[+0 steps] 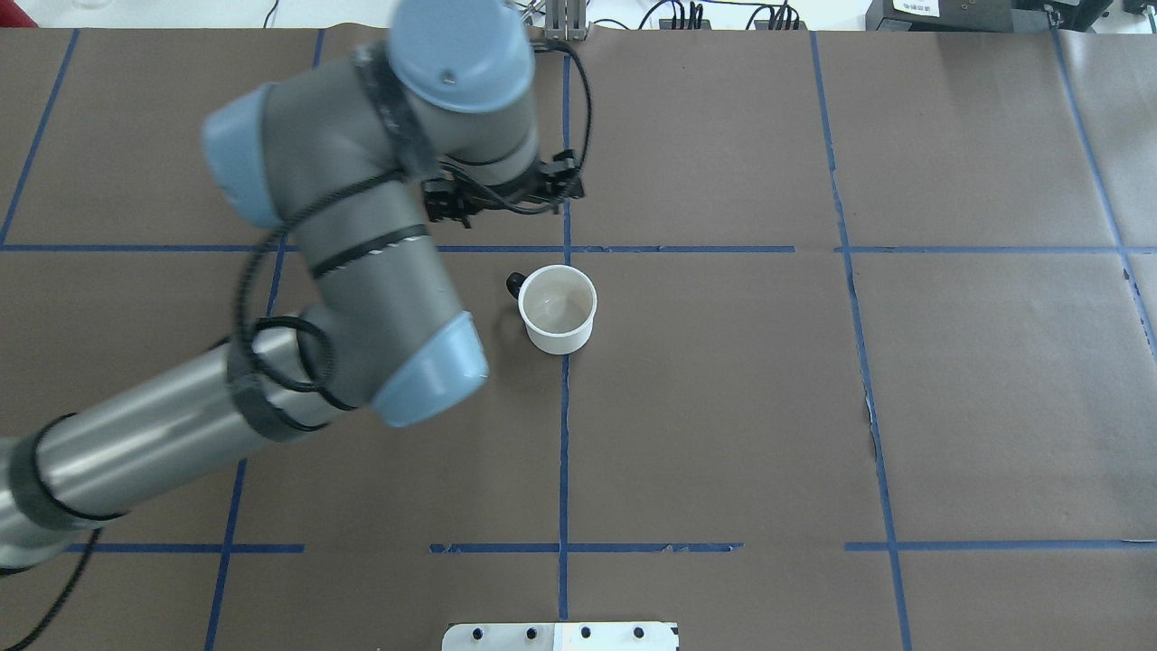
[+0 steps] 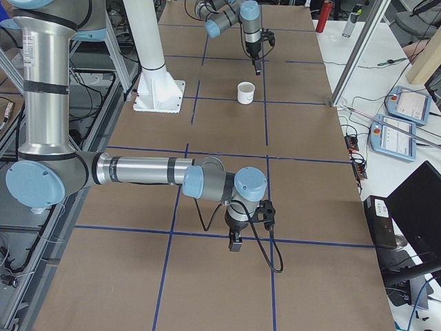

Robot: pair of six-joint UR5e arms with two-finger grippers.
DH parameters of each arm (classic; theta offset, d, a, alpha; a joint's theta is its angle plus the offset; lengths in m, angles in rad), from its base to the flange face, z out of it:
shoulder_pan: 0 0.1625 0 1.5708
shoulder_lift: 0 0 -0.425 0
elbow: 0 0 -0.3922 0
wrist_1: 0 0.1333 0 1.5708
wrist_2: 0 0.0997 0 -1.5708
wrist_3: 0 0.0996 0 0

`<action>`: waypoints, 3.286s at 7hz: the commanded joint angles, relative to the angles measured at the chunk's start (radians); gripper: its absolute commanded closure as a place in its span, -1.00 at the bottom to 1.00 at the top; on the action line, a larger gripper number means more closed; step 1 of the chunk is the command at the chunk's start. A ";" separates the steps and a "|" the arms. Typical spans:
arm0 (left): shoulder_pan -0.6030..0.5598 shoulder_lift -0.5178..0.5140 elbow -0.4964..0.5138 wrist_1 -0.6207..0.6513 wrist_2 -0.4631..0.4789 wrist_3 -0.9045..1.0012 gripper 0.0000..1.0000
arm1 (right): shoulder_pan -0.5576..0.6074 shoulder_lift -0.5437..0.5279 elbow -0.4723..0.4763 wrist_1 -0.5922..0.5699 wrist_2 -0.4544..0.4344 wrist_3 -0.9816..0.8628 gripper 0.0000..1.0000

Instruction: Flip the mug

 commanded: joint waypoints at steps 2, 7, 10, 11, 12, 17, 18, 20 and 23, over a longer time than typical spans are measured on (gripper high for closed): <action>-0.310 0.218 -0.184 0.013 -0.154 0.390 -1.00 | 0.000 0.000 0.000 0.000 0.000 0.000 -1.00; -0.899 0.554 0.014 -0.035 -0.345 1.428 -1.00 | 0.000 0.000 0.000 0.000 0.000 0.000 -1.00; -1.062 0.559 0.285 -0.188 -0.359 1.532 -1.00 | 0.000 0.000 0.000 0.000 0.000 0.000 -1.00; -1.059 0.591 0.299 -0.187 -0.361 1.520 -1.00 | 0.000 0.000 0.000 0.000 0.000 0.000 -1.00; -1.052 0.599 0.317 -0.179 -0.374 1.522 -1.00 | 0.000 0.000 0.000 0.000 0.000 0.000 -1.00; -0.931 0.616 0.243 0.068 -0.509 1.520 -1.00 | 0.000 0.000 0.000 0.000 0.000 0.000 -1.00; -0.930 0.617 0.250 0.066 -0.510 1.520 -1.00 | 0.000 0.000 0.000 0.000 0.000 0.000 -1.00; -0.930 0.643 0.251 0.024 -0.510 1.522 -1.00 | 0.000 0.000 0.000 0.000 0.000 0.000 -1.00; -0.930 0.685 0.305 -0.138 -0.510 1.478 -1.00 | 0.000 0.000 0.000 0.000 0.000 0.000 -1.00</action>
